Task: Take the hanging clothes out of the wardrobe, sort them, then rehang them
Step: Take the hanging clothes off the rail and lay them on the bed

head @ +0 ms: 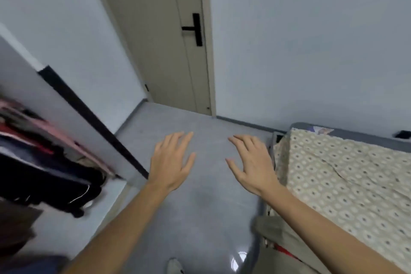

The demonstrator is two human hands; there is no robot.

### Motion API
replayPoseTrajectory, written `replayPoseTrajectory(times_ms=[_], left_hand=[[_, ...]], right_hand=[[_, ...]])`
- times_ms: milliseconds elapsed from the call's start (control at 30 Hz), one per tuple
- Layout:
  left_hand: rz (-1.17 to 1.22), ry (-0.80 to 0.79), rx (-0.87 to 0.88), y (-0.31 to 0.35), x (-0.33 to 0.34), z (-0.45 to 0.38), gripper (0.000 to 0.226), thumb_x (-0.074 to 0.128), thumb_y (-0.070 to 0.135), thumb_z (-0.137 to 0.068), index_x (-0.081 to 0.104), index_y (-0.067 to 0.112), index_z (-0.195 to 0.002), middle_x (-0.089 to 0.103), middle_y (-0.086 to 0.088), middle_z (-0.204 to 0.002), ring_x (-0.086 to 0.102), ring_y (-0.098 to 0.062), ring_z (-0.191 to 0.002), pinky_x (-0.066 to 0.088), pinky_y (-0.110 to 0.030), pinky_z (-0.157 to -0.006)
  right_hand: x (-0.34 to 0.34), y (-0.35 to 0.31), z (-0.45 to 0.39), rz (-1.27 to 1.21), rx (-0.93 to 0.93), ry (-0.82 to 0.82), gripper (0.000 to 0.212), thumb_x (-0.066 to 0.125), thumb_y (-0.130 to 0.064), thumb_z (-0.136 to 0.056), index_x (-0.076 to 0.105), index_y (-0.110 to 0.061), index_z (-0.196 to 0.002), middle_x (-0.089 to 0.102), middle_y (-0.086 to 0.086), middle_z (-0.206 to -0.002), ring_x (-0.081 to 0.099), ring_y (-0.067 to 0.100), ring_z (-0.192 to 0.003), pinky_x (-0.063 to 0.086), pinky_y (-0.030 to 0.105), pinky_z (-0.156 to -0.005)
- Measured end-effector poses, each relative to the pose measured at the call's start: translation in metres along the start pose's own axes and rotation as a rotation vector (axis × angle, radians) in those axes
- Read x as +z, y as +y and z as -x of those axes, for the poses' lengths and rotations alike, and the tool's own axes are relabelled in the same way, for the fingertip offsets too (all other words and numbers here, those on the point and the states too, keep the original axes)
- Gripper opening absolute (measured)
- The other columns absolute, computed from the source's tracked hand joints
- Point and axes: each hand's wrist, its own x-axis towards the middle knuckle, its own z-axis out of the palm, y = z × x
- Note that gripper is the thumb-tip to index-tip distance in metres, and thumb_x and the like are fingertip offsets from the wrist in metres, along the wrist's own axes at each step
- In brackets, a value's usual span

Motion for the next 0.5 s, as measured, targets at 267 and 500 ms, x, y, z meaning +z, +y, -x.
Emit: replayPoseTrajectory(times_ms=[267, 500], left_hand=[[-0.121, 0.172, -0.484, -0.126, -0.073, 0.155, 0.055, 0.049, 0.045, -0.100, 0.054, 0.018, -0.147, 0.058, -0.004, -0.138, 0.055, -0.027, -0.126, 0.050, -0.044, -0.093], [-0.165, 0.218, -0.772, -0.233, -0.110, 0.265, 0.058, 0.048, 0.048, -0.102, 0.047, 0.023, -0.154, 0.055, -0.003, -0.145, 0.053, -0.025, -0.132, 0.049, -0.045, -0.100]], right_hand=[[0.087, -0.167, -0.063, -0.174, -0.372, -0.194, 0.054, 0.047, -0.052, -0.103, 0.053, -0.019, -0.146, 0.055, -0.002, -0.137, 0.052, 0.022, -0.120, 0.041, 0.038, -0.100], [0.156, -0.326, -0.094, -0.217, -0.585, -0.300, 0.056, 0.041, -0.056, -0.103, 0.050, -0.021, -0.145, 0.055, -0.004, -0.134, 0.052, 0.022, -0.117, 0.043, 0.038, -0.093]])
